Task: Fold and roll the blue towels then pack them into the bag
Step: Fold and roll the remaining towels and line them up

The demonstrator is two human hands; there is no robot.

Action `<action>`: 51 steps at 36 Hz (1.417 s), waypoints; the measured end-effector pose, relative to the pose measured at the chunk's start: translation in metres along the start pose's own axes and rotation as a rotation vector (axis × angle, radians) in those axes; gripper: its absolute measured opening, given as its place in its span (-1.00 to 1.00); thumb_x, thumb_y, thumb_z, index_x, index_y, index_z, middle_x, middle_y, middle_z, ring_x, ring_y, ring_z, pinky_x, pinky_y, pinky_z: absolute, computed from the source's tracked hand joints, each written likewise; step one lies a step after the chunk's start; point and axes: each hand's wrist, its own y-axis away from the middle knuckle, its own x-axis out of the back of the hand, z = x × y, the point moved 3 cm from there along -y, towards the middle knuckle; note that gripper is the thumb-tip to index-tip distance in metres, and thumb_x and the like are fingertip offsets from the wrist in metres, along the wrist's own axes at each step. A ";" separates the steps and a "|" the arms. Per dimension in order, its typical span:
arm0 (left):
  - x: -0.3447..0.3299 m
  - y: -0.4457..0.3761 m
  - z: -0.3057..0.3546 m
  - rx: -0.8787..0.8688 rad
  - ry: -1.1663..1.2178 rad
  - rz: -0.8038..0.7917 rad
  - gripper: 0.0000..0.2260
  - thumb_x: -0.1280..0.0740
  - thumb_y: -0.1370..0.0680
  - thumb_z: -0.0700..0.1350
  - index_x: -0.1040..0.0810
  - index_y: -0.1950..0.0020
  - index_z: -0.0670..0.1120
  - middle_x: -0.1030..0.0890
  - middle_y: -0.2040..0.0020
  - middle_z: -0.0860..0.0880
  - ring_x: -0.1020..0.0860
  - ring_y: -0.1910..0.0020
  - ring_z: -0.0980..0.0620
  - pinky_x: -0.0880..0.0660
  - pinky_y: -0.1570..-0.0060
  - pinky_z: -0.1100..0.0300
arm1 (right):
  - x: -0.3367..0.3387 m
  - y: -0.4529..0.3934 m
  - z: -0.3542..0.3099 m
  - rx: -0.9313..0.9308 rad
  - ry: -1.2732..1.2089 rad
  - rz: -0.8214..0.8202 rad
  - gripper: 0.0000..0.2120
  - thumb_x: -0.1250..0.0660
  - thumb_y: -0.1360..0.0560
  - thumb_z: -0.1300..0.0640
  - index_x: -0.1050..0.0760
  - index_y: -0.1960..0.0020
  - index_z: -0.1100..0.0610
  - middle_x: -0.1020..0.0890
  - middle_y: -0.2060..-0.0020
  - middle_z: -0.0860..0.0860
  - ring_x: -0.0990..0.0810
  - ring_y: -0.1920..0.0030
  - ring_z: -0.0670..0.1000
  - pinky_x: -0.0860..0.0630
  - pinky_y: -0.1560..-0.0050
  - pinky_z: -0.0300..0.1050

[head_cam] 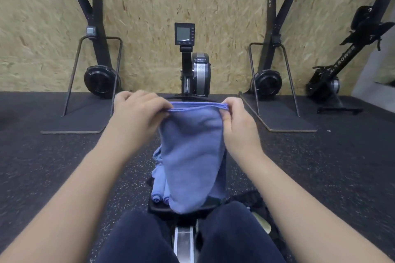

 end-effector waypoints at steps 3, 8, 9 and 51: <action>-0.036 0.011 -0.022 0.120 -0.022 -0.195 -0.92 -0.38 -0.52 -0.09 -0.65 0.04 -0.03 -0.63 0.10 0.01 -0.56 -0.02 -0.08 -0.15 0.00 0.07 | -0.031 -0.002 0.018 -0.104 0.055 -0.161 -0.90 -0.10 -0.65 0.07 -0.36 -0.05 0.05 -0.59 0.15 0.04 -0.53 0.12 0.13 -0.46 0.10 0.04; -0.070 0.031 -0.046 0.116 0.097 -0.276 -0.88 -0.36 -0.37 -0.08 -0.64 0.18 -0.08 -0.60 0.26 -0.01 -0.62 0.27 -0.09 -0.46 0.18 0.06 | -0.067 -0.006 0.043 -0.160 0.034 -0.209 -0.89 -0.09 -0.65 0.05 -0.37 -0.05 0.05 -0.59 0.16 0.04 -0.53 0.14 0.12 -0.48 0.09 0.05; -0.075 0.035 -0.047 0.113 0.138 -0.296 -0.90 -0.38 -0.38 -0.11 -0.64 0.17 -0.10 -0.60 0.25 -0.01 -0.61 0.27 -0.09 -0.48 0.18 0.10 | -0.073 -0.007 0.048 -0.173 0.041 -0.223 -0.89 -0.09 -0.65 0.05 -0.37 -0.04 0.05 -0.58 0.16 0.04 -0.53 0.14 0.12 -0.48 0.10 0.05; -0.235 0.119 -0.075 0.933 1.027 -0.288 -0.75 -0.42 -0.47 -0.35 -0.60 0.14 0.03 -0.65 0.31 -0.01 -0.51 0.33 0.12 -0.45 0.30 0.39 | -0.202 0.025 0.171 -0.475 -0.134 -0.309 -0.80 -0.16 -0.62 0.15 -0.31 -0.23 0.12 -0.52 -0.13 0.03 -0.50 -0.08 0.04 -0.27 0.08 -0.26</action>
